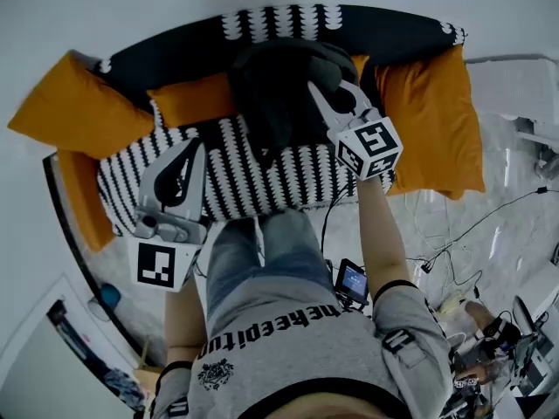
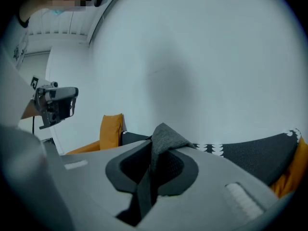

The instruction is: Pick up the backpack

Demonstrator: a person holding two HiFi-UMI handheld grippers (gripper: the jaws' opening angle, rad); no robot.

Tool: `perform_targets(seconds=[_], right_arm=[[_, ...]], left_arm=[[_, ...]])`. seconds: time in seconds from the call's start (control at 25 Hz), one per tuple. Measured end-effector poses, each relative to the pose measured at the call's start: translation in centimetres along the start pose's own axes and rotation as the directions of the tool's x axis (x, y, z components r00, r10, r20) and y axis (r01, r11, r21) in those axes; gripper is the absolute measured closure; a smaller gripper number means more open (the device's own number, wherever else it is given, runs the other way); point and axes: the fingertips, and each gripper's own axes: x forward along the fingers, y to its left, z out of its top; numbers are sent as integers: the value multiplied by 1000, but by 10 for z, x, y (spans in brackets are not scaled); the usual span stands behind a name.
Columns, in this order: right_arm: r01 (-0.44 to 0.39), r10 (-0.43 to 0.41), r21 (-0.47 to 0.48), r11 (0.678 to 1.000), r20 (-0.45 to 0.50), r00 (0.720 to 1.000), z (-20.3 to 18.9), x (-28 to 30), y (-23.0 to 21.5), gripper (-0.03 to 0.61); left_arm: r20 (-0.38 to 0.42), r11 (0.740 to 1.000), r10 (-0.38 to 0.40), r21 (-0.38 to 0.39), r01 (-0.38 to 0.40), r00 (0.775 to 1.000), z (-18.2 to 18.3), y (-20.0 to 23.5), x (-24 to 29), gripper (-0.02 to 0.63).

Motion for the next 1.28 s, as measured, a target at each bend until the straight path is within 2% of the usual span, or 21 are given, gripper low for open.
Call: perform_targets(seconds=[0.36,0.68,0.96,1.28], right_arm=[[27,-24,-47,999,58,998,28,-35,55,551],[33,-28,-82,996,59,998,43,-59,111,549],[107,-96,-107,988,103,990,67,-85,138,549],[196,-172,-135,971,168,971,106,-121,160,549]], left_arm=[[83,998,-44,39,41,996,30,0,-27,598],[127,996,-76,51,70,989,50,-1,-60,600],[205,992,-114,79,99,972,78,0,-86,600],[250,982,-178,114,153,952,101,-14,-101,600]])
